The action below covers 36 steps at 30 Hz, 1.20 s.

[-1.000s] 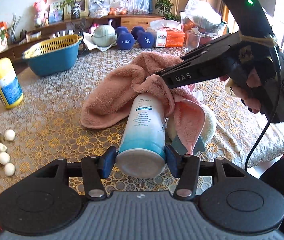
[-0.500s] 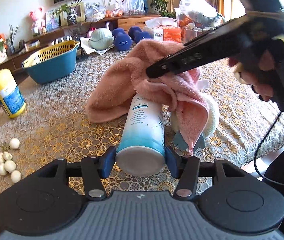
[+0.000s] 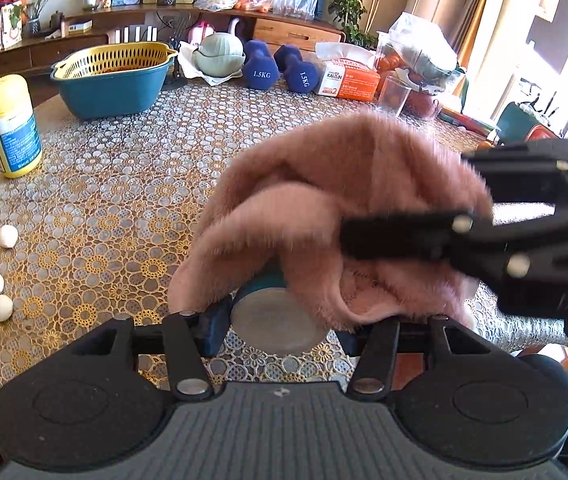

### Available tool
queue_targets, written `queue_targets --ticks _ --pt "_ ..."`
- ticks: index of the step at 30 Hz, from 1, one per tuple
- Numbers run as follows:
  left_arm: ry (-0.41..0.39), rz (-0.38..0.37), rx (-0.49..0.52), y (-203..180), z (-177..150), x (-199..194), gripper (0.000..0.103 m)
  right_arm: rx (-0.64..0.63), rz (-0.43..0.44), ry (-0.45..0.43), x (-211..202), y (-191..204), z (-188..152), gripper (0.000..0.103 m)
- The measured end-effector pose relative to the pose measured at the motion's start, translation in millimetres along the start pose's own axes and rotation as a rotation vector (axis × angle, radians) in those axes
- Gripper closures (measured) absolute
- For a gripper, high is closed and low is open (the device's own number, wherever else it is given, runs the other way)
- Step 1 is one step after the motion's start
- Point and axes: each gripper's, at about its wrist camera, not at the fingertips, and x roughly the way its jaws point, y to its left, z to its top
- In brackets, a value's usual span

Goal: Clean container
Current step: 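Rub the towel over the bottle with the right gripper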

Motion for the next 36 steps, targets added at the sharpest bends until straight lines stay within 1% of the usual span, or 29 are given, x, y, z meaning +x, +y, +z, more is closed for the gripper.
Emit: queue_targets --ticks 3,6,10,17,20,24,27,29,31,36 --pt "0.009 -0.003 -0.006 0.4 -0.2 1.0 0.051 -0.001 -0.002 0.028 7.6 4.6 -6.4 0.086" --pt "0.013 -0.012 -0.020 2.6 0.5 1.4 0.051 0.049 -0.013 0.055 18.7 -5.6 -9.3 0.086" --pt "0.022 -0.025 -0.037 7.6 0.1 2.6 0.050 0.057 -0.073 0.075 32.6 -19.7 -10.3 0.086" --pt "0.028 -0.038 -0.041 11.0 -2.4 4.7 0.050 0.050 -0.201 0.119 60.8 -53.4 2.2 0.086" --pt "0.021 -0.034 -0.014 9.4 -4.1 4.2 0.051 0.034 -0.253 0.153 73.8 -64.7 3.9 0.086" --pt "0.006 0.002 0.027 7.9 -6.4 3.3 0.051 0.036 -0.240 0.153 81.0 -71.6 4.0 0.084" --pt "-0.033 0.052 0.113 -1.2 -11.1 -0.7 0.050 0.006 -0.249 0.154 84.3 -66.7 5.9 0.084" --pt "-0.041 0.086 0.179 -8.8 -14.7 -0.1 0.050 0.005 -0.253 0.154 86.6 -66.8 7.6 0.084" --pt "-0.046 0.106 0.216 -13.8 -17.8 0.9 0.050 0.013 -0.250 0.153 87.7 -68.2 8.9 0.084" --pt "-0.046 0.118 0.221 -15.5 -17.7 3.3 0.050 0.028 -0.255 0.146 87.8 -69.4 9.9 0.085"
